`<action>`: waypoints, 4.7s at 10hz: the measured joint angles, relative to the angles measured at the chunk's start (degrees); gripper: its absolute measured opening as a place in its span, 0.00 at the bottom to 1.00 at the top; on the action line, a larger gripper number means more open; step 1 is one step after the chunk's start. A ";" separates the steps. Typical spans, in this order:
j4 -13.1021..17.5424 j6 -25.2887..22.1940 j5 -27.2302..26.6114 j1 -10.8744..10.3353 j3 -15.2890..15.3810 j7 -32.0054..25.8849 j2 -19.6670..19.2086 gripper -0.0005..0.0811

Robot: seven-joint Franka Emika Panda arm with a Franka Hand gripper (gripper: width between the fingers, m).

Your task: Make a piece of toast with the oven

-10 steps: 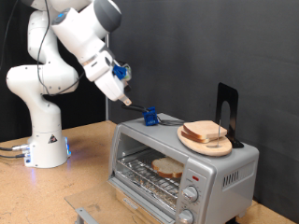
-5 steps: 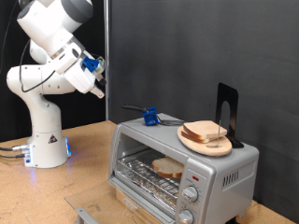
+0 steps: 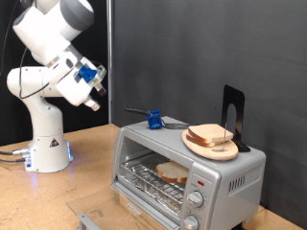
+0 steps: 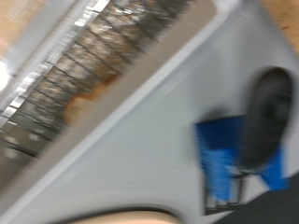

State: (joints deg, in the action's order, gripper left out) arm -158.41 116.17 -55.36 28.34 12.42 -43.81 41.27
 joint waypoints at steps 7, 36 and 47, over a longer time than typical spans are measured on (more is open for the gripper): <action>7.39 -5.52 2.42 5.17 -7.93 -0.84 -19.77 1.00; 19.37 1.09 8.38 8.93 -10.35 9.05 -56.21 1.00; 20.85 -5.73 6.10 8.72 -4.87 11.18 -59.00 1.00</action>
State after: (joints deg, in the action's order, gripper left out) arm -137.56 110.44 -49.27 37.06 7.54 -32.63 -17.73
